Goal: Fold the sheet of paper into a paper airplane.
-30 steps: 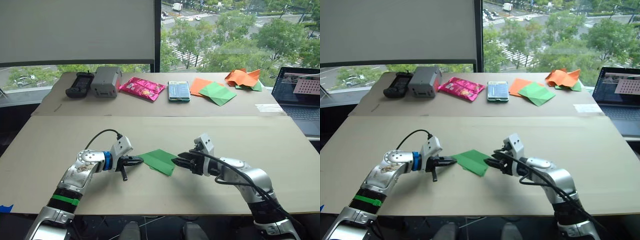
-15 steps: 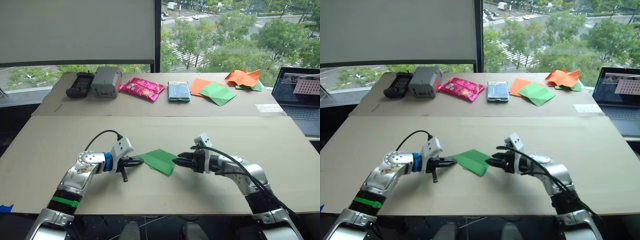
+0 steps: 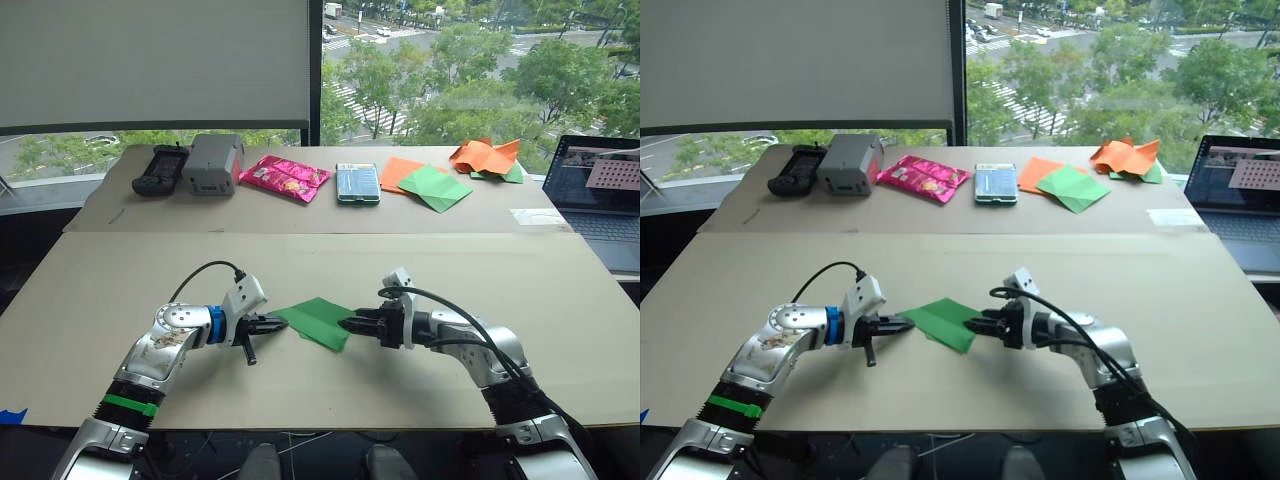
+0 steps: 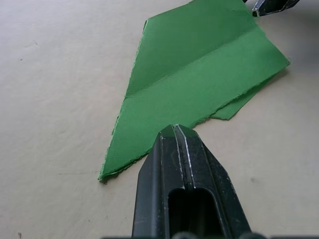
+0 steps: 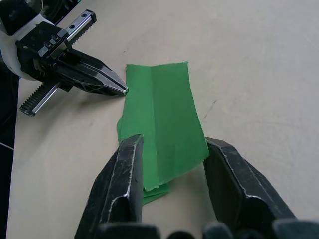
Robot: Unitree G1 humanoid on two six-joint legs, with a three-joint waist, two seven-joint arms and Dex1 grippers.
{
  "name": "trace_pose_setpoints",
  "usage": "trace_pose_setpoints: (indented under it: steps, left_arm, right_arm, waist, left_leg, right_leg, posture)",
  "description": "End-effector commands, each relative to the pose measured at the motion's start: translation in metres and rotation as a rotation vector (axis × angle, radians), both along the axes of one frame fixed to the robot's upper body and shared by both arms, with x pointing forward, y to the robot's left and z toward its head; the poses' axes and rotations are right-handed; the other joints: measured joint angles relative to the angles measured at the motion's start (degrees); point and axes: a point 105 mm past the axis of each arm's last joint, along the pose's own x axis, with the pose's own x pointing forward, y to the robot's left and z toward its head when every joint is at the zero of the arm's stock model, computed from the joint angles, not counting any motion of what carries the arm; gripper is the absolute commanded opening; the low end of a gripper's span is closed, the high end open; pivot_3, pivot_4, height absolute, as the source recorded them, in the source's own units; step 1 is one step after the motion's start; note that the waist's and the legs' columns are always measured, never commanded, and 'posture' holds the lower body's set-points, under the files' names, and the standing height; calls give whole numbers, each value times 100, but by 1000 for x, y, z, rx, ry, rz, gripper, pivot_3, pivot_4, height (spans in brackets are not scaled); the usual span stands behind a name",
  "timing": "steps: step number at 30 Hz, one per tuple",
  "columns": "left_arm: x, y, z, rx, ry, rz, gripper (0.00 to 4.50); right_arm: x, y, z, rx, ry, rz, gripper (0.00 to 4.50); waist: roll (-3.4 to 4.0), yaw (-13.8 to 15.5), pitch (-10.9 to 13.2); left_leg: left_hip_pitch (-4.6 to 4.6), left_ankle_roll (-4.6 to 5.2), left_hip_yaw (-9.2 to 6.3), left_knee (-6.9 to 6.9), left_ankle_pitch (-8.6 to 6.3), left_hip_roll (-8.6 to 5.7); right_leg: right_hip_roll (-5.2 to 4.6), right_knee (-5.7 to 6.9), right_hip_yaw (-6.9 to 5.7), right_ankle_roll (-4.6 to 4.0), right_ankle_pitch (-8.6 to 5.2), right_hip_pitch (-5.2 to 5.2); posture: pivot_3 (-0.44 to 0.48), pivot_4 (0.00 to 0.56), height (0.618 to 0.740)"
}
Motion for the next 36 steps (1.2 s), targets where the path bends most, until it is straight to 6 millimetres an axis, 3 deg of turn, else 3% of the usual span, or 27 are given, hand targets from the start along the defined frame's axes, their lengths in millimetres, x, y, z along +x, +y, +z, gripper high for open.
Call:
trace_pose_setpoints:
  steps: [1, 3, 9, 13, 20, 26, 30, 36]
  left_arm:
    - [-5, -1, -7, 13, 28, -8, 0]
    - [-5, -1, -7, 12, 29, -8, 0]
    - [-5, -1, -7, 12, 33, -10, 0]
    - [-5, -1, -7, 12, 33, -7, 0]
    - [-5, 1, -6, 6, 37, -1, 0]
    - [-3, 1, -2, -1, 36, 1, 0]
    - [-1, 1, 4, -13, 32, 2, 0]
    - [0, 6, 13, -32, 27, 15, 0]
  right_arm:
    - [3, -2, 11, 42, -14, -21, 619]
    - [4, -3, 11, 47, -12, -27, 43]
    - [-2, -1, 13, 43, -38, -26, 43]
    - [-10, 6, 22, -19, -192, -26, 43]
    - [-26, 23, 42, -291, -782, 10, 43]
    - [-40, 32, 15, -528, -996, 195, 43]
    - [-38, 29, -3, -643, -1003, 247, 43]
    - [-33, 29, -10, -692, -1022, 257, 43]
  waist:
    - [0, 0, 0]
    - [0, 0, 0]
    - [0, 5, 0]
    - [2, 6, -1]
    - [2, -1, -1]
    - [-4, -1, 2]
    - [-8, 2, 3]
    - [-19, -6, 5]
  left_leg:
    - [0, 0, 0, 0, 0, 0]
    - [1, 0, 0, 0, 0, 0]
    - [2, 0, 0, 0, 0, 0]
    - [3, -1, 0, 0, -1, 0]
    - [13, -25, 1, 0, -16, -1]
    - [22, -27, 4, 0, -16, -1]
    - [23, -27, 4, 0, -16, -1]
    - [27, -26, 4, -1, -15, 0]
  right_leg:
    - [0, 0, 0, 0, 0, 1]
    - [0, 0, 0, 0, 0, 2]
    - [0, 0, 0, 0, 0, 6]
    - [0, 0, 0, 0, 0, 8]
    - [-4, -6, -1, 1, -1, 4]
    - [-8, -9, -1, 0, -2, 5]
    - [-7, -7, -1, 0, -1, 7]
    - [-5, -6, -1, 0, -1, 11]
  posture:
    - [0, 150, 718]
    - [0, 150, 718]
    - [0, 150, 718]
    - [0, 150, 718]
    - [0, 150, 718]
    - [0, 150, 718]
    - [0, 150, 718]
    - [0, 150, 718]
